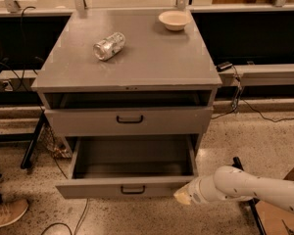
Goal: Close middle drawer
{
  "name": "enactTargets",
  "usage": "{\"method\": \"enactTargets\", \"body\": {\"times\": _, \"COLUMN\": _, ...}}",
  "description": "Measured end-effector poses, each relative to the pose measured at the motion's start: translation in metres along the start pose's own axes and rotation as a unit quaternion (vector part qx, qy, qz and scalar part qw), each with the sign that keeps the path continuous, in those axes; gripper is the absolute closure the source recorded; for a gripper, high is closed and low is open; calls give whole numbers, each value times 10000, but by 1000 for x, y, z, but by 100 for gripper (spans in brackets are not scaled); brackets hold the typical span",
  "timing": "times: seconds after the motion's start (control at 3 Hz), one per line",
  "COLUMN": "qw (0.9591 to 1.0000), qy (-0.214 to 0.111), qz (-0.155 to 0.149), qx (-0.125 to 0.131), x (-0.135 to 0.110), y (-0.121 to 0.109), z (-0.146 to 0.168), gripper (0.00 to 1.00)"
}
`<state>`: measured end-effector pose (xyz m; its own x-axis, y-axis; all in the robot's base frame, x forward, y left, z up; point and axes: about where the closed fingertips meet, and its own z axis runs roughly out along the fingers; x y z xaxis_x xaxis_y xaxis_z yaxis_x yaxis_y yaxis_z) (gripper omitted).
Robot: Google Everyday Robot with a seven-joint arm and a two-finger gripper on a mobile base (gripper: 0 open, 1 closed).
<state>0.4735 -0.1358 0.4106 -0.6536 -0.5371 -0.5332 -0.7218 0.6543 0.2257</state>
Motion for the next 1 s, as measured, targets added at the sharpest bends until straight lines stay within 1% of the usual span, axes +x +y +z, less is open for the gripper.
{"method": "enactTargets", "body": {"times": 0.33, "qw": 9995, "qy": -245, "qz": -54, "qx": 194, "x": -19, "y": -22, "z": 14, "gripper": 100}}
{"method": "enactTargets", "body": {"times": 0.67, "qw": 9995, "qy": -245, "qz": -55, "qx": 194, "x": -19, "y": -21, "z": 14, "gripper": 100}}
{"method": "enactTargets", "body": {"times": 1.0, "qw": 9982, "qy": -490, "qz": -204, "qx": 292, "x": -54, "y": -47, "z": 29, "gripper": 100}}
